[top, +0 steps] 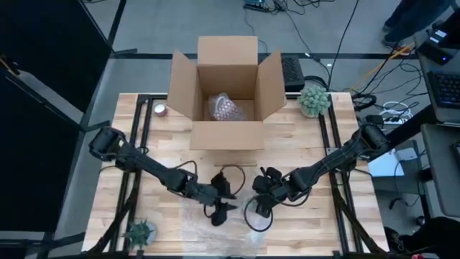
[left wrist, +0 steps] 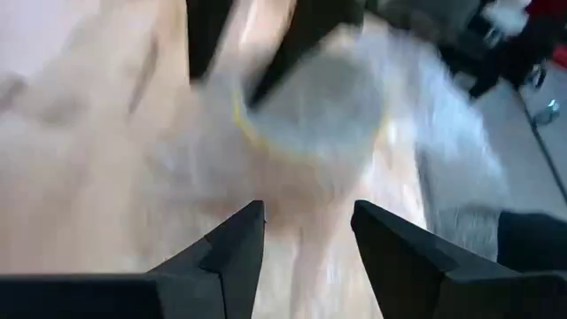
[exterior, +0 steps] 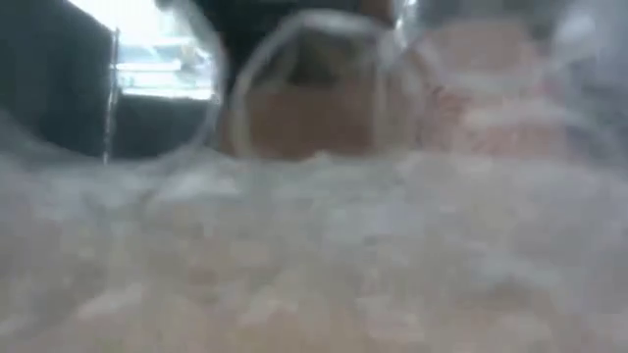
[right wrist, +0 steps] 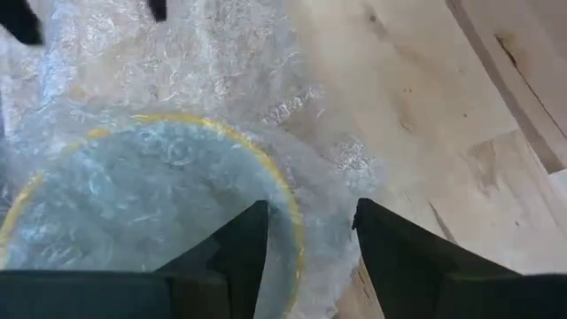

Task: Wrap mug
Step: Wrap the yellow mug with the bubble wrap

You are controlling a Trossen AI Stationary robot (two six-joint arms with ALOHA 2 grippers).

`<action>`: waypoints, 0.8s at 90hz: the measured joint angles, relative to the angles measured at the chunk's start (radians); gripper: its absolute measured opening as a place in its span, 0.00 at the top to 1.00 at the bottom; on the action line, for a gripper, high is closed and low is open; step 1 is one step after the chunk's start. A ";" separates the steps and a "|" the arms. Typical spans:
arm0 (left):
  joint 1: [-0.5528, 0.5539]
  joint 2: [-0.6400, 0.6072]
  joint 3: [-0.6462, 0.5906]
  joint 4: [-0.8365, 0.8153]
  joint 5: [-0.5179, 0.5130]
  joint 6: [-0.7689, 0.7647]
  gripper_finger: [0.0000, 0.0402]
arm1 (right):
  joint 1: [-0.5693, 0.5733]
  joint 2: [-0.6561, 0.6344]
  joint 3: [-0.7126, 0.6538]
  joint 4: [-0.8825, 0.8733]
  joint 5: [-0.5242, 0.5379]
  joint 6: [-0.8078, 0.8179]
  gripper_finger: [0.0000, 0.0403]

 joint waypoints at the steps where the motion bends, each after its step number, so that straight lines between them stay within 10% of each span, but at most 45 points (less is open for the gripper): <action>1: -0.004 0.006 0.000 0.000 0.000 -0.004 0.59 | 0.000 0.000 0.000 0.000 0.000 -0.002 0.61; 72: 0.111 0.273 0.001 0.146 -0.046 0.025 0.59 | 0.054 -0.003 0.002 -0.107 -0.031 -0.099 0.61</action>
